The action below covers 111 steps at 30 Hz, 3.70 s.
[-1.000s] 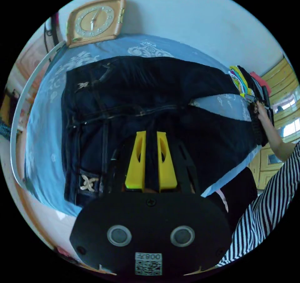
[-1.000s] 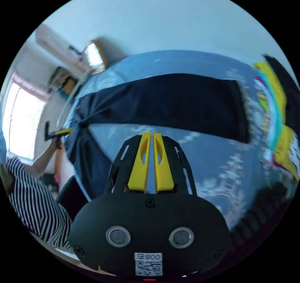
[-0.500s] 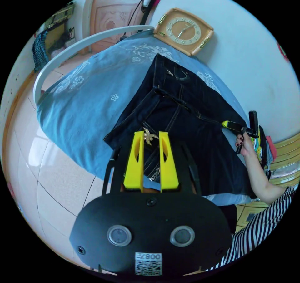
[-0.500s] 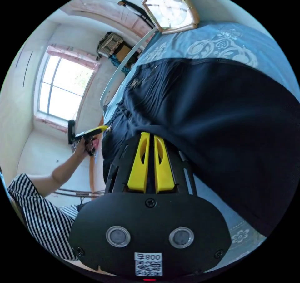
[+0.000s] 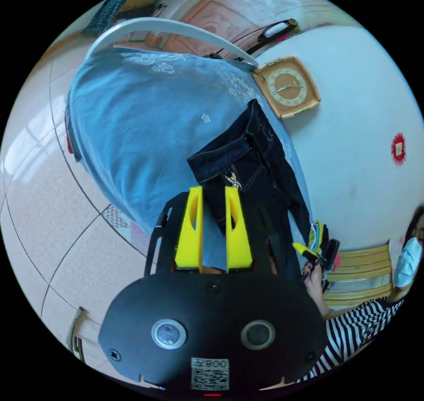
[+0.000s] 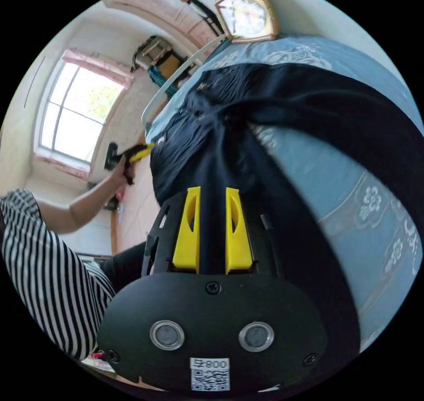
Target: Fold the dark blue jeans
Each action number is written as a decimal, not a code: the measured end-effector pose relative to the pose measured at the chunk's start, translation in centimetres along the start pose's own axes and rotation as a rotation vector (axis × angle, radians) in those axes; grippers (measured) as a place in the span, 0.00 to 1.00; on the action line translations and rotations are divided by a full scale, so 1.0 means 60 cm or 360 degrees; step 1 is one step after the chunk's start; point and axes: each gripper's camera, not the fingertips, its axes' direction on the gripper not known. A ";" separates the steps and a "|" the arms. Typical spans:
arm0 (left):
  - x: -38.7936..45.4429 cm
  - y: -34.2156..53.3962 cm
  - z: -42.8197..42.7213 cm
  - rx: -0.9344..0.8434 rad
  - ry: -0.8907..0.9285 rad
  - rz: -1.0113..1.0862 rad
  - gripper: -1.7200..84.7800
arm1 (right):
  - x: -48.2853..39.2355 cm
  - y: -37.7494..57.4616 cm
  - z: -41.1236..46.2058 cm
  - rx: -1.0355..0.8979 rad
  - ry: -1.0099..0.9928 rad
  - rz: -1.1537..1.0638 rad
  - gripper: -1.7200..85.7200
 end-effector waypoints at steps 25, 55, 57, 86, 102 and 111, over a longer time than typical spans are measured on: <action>-0.136 -0.045 -0.136 0.0116 0.0053 0.0052 0.05 | -0.319 -0.040 0.066 0.0049 0.0408 0.0043 0.03; 0.080 -0.200 0.093 -0.0081 -0.0324 0.0563 0.02 | -0.446 -0.449 0.233 0.0059 0.0493 -0.0669 0.06; 0.092 -0.200 0.103 -0.0078 -0.0337 0.0580 0.02 | -0.432 -0.435 0.207 0.0179 0.0388 -0.0637 0.05; 0.355 -0.146 0.269 0.0062 -0.0413 0.0768 0.02 | -0.067 -0.233 0.156 0.0055 0.0066 -0.0232 0.02; 0.635 -0.013 0.453 -0.0118 -0.0281 0.1342 0.08 | 0.386 0.284 -0.247 0.0674 0.0431 0.0683 0.07; 0.852 0.081 0.685 -0.0482 -0.0401 0.1919 0.13 | 0.641 0.636 -0.494 0.1158 0.0739 0.1596 0.11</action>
